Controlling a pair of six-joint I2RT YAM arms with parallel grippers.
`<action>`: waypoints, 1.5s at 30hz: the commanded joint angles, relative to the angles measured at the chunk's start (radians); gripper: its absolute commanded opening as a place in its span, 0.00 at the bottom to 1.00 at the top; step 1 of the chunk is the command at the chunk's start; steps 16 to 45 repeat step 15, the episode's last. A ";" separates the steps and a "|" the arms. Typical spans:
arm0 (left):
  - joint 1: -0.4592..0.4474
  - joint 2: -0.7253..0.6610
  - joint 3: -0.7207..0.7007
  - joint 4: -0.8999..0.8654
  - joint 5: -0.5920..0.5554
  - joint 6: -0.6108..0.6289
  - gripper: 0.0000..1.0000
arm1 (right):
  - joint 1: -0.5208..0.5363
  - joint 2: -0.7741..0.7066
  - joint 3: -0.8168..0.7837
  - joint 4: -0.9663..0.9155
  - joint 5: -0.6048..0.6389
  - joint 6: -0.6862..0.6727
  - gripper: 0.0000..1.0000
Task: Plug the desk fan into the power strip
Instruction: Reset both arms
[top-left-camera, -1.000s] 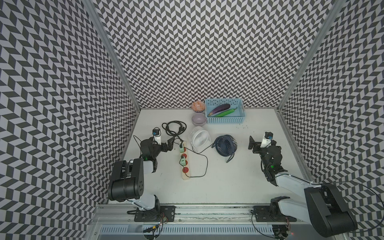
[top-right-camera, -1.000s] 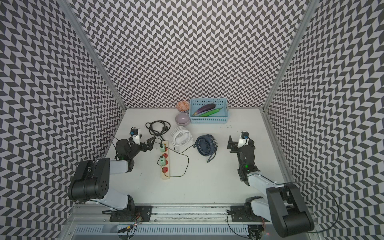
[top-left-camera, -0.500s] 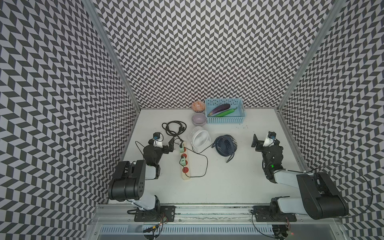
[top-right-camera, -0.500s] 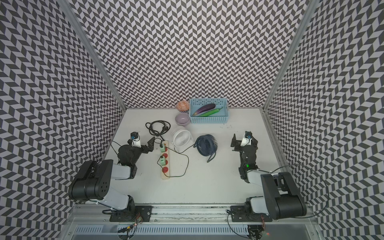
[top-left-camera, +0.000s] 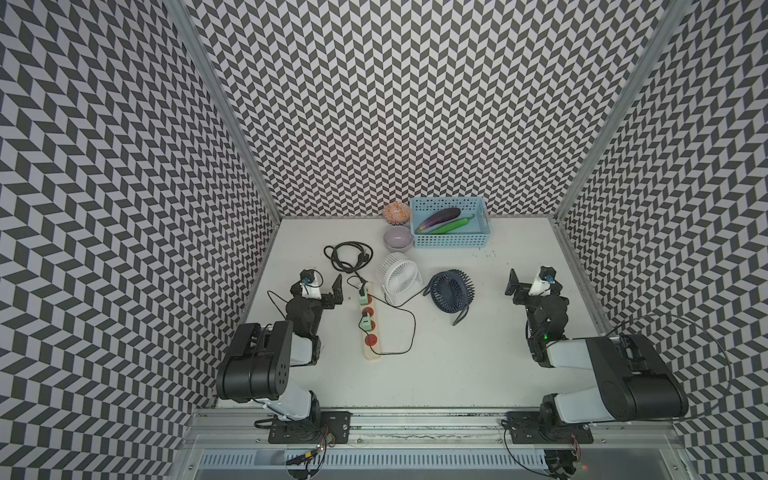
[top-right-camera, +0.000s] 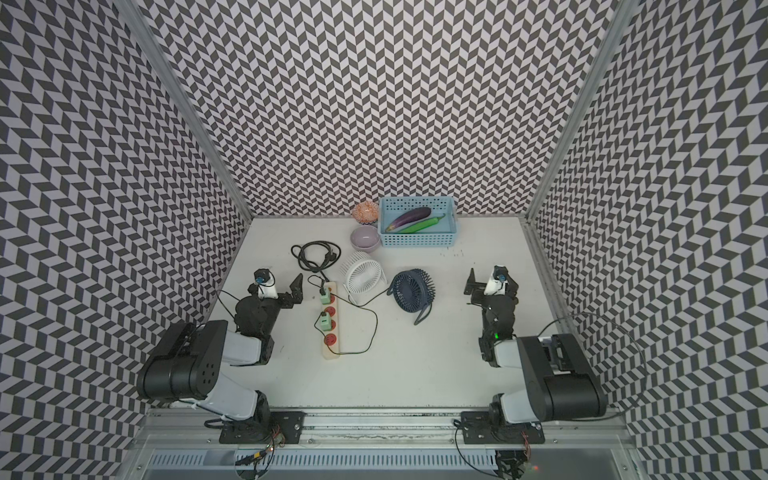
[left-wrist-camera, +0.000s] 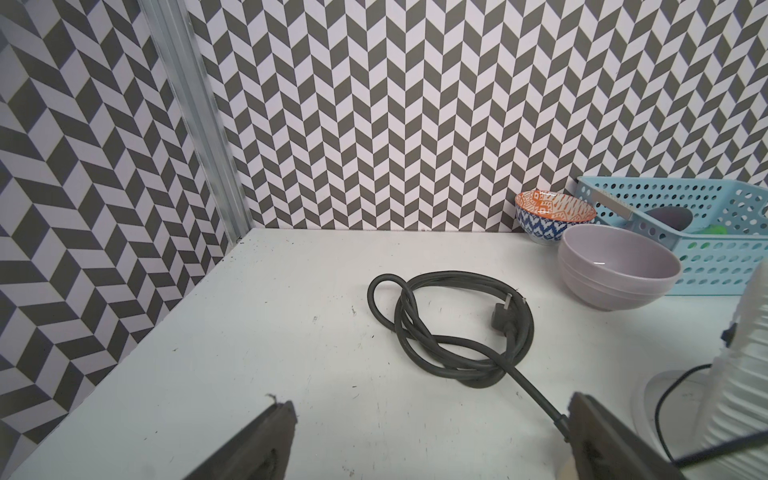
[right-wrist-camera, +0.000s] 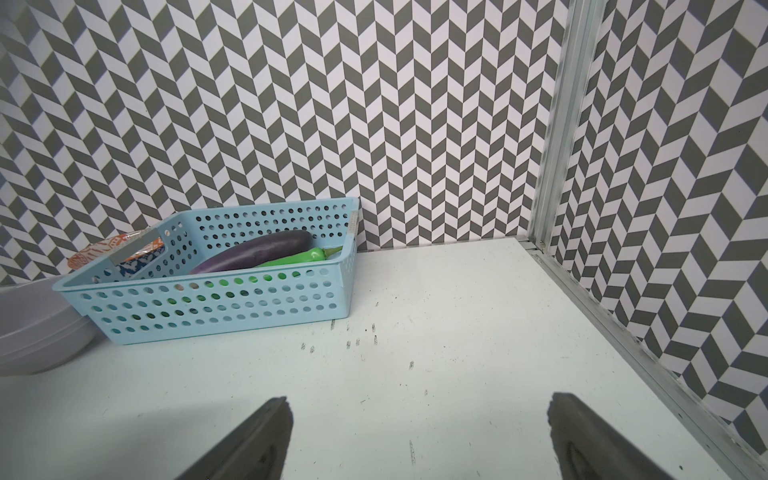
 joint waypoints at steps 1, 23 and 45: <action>-0.009 -0.007 0.015 0.029 -0.022 0.001 1.00 | -0.007 0.008 -0.006 0.087 -0.020 0.001 1.00; -0.024 -0.009 0.022 0.010 -0.054 0.009 1.00 | -0.006 -0.032 -0.053 0.089 -0.023 0.002 1.00; -0.024 -0.009 0.022 0.010 -0.054 0.009 1.00 | -0.006 -0.032 -0.053 0.089 -0.023 0.002 1.00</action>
